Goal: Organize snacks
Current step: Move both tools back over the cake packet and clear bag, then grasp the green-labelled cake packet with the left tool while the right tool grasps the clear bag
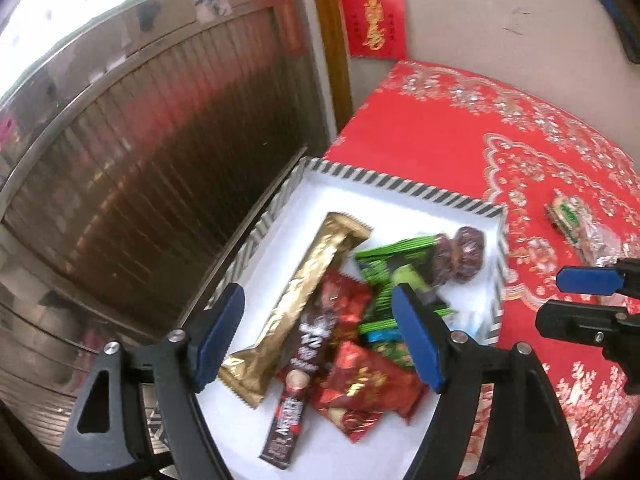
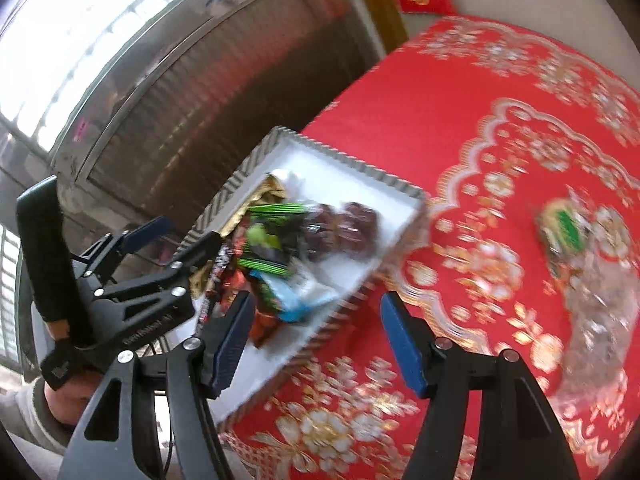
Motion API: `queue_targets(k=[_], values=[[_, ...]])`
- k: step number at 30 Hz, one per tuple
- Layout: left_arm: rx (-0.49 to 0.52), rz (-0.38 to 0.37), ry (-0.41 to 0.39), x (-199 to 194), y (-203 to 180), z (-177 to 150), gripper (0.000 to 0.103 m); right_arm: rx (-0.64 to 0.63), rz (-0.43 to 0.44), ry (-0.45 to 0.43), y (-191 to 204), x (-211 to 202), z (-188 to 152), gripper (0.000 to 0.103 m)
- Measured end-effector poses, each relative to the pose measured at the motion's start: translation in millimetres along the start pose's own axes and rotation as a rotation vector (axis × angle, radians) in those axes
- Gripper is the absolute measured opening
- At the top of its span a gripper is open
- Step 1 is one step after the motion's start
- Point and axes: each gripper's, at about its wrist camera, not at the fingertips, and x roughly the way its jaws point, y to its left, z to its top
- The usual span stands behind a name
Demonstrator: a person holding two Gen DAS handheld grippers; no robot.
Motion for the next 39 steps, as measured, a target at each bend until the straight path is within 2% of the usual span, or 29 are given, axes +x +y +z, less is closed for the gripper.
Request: queue_targets(k=[10, 16, 22, 24, 33, 36, 39], values=[[0.086, -0.107, -0.015, -6.9, -60.2, 15.9, 0.077, 0.154, -0.114, -0.060, -64.0, -45.0, -28.0, 0.066], [0.137, -0.185, 0.004, -5.7, -99.3, 22.8, 0.077, 0.236, -0.158, -0.078, -99.1, -67.5, -48.1, 0.066], [0.183, -0.247, 0.018, 2.0, -142.7, 38.7, 0.077, 0.275, -0.188, -0.092, -121.1, -84.8, -59.8, 0.066], [0.217, -0.290, 0.021, 8.0, -158.5, 46.8, 0.077, 0.280, -0.194, -0.092, -124.9, -87.5, -62.2, 0.066], [0.520, -0.469, 0.068, 45.6, -223.3, 68.0, 0.078, 0.295, -0.237, -0.103, -139.5, -95.4, -65.2, 0.067], [0.601, -0.500, 0.064, 52.9, -238.3, 69.8, 0.078, 0.285, -0.271, -0.087, -142.2, -90.0, -59.3, 0.069], [0.671, -0.497, 0.071, 63.5, -252.5, 71.9, 0.078, 0.277, -0.290, -0.080, -144.8, -84.5, -53.0, 0.069]])
